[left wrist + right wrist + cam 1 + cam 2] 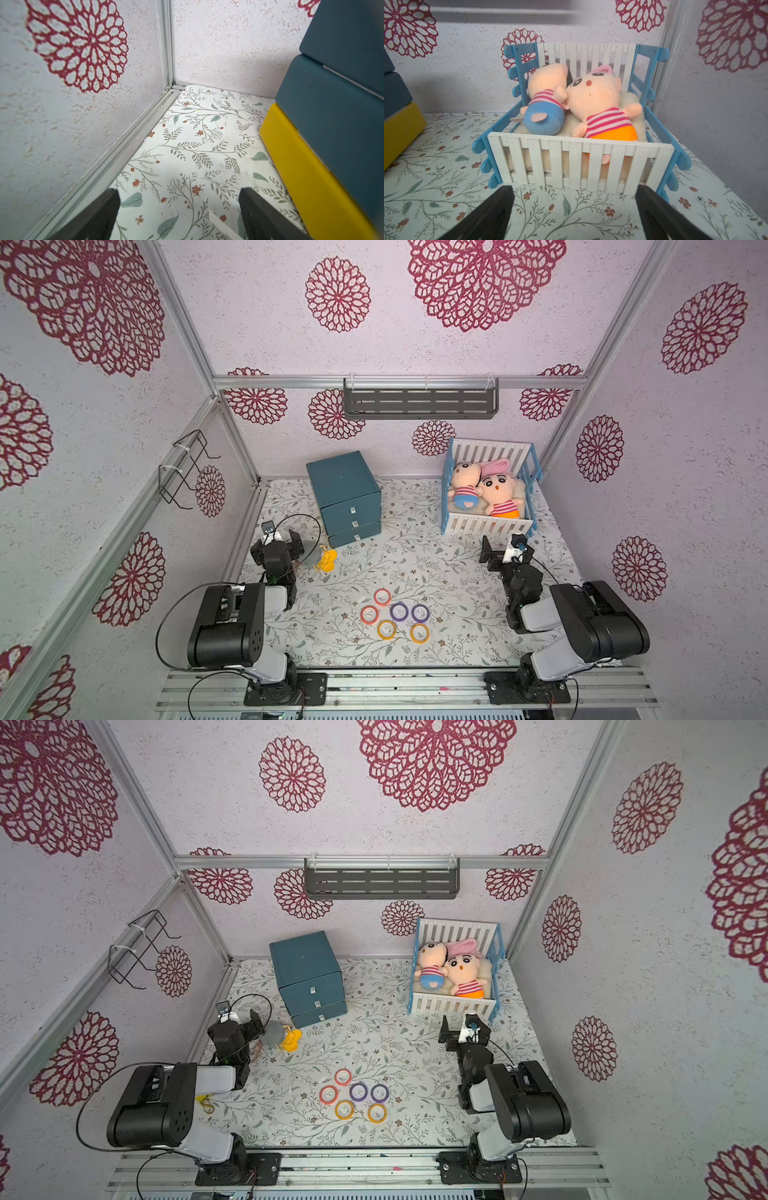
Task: Place the transparent tape into the drawer according to color
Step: Move the storage box to the center of the board.
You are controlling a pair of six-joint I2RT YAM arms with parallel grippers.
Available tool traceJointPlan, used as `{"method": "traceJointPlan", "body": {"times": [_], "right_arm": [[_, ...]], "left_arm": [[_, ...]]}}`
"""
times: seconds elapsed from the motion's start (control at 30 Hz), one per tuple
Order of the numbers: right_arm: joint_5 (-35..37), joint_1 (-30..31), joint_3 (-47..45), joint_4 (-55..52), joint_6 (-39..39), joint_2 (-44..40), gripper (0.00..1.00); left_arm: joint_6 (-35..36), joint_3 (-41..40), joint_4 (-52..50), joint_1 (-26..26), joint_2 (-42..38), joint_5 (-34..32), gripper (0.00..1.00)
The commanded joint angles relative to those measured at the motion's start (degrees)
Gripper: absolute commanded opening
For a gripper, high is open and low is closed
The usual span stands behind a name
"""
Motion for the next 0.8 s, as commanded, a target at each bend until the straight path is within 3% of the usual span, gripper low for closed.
{"method": "traceJointPlan", "body": {"times": [0.0,0.67,0.77], "right_arm": [[-0.2,0.0,1.0,1.7,-0.7,-0.9,0.99],[0.1,-0.1,1.3,1.0,-0.5,-0.9,0.99],[2.8,0.0,1.4,-0.3,0.5,-2.6,0.99]], "left_arm": [[-0.1,0.4,1.5,0.4,0.4,0.2,0.97],[-0.3,0.5,1.2,0.7,0.4,1.0,0.97],[-0.3,0.2,1.5,0.7,0.3,1.0,0.97]]}}
